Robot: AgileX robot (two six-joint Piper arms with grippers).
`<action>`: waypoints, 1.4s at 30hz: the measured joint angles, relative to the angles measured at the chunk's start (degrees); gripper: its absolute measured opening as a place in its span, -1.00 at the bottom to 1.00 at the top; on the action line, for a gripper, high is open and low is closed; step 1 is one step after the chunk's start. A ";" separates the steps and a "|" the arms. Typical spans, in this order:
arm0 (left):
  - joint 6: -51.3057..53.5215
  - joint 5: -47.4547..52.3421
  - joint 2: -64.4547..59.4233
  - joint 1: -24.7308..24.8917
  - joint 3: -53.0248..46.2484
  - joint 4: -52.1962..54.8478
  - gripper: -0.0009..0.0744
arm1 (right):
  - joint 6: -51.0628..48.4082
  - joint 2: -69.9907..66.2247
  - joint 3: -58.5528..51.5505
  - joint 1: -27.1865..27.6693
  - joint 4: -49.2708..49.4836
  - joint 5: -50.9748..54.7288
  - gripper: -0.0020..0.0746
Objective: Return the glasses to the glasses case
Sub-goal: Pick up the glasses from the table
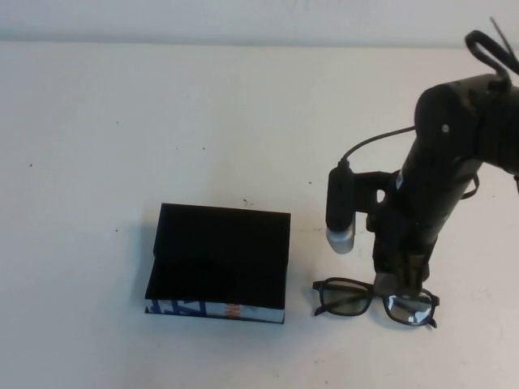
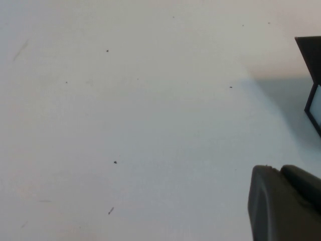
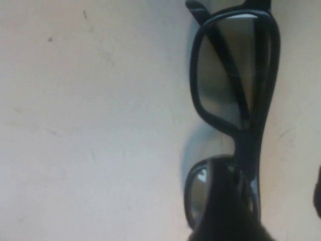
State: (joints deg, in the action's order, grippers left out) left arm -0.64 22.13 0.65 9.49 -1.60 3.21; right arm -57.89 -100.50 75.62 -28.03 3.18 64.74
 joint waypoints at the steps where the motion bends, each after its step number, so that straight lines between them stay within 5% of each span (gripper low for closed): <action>1: 0.00 0.00 0.00 0.00 0.00 0.00 -0.99 | -0.57 -1.43 1.08 0.00 0.00 0.49 -0.04; 27: 0.00 0.00 0.00 0.00 0.00 0.00 -0.99 | -1.61 -10.89 4.54 0.00 0.15 0.83 -0.05; 42: 0.00 0.00 0.00 0.00 0.00 0.00 -0.99 | -1.61 -11.13 4.54 0.00 -0.59 1.77 -0.46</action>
State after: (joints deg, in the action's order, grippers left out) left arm -0.64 22.13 0.65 9.49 -1.60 3.21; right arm -59.51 -111.63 80.15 -28.03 2.59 66.51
